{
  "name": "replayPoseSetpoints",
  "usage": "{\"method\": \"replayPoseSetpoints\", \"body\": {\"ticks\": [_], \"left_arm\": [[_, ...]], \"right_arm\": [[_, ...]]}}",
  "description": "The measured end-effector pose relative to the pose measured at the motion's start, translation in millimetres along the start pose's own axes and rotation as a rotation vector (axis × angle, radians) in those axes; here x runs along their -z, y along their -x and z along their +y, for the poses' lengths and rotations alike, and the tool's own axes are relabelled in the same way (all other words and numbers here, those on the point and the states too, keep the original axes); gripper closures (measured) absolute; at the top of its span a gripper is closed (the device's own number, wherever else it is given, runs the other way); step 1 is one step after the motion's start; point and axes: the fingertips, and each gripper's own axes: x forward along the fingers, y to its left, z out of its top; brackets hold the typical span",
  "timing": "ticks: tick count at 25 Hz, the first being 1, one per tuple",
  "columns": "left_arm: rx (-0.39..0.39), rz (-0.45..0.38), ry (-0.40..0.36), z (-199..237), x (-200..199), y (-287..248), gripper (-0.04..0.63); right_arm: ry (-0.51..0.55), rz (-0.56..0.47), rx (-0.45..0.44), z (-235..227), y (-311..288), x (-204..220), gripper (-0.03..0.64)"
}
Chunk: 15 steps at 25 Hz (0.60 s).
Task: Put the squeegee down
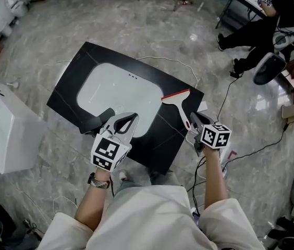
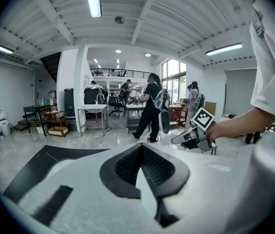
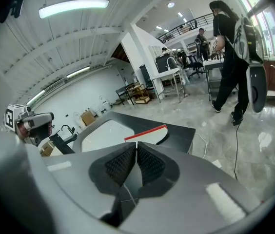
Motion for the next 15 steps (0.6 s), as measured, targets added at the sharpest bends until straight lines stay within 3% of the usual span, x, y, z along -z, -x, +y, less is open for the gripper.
{"method": "replayPoseSetpoints", "body": {"ticks": [15], "left_arm": [[0.101, -0.078, -0.101, -20, -24, 63, 0.595]], "right_arm": [[0.034, -0.238, 0.082, 100, 120, -29, 0.607]]}}
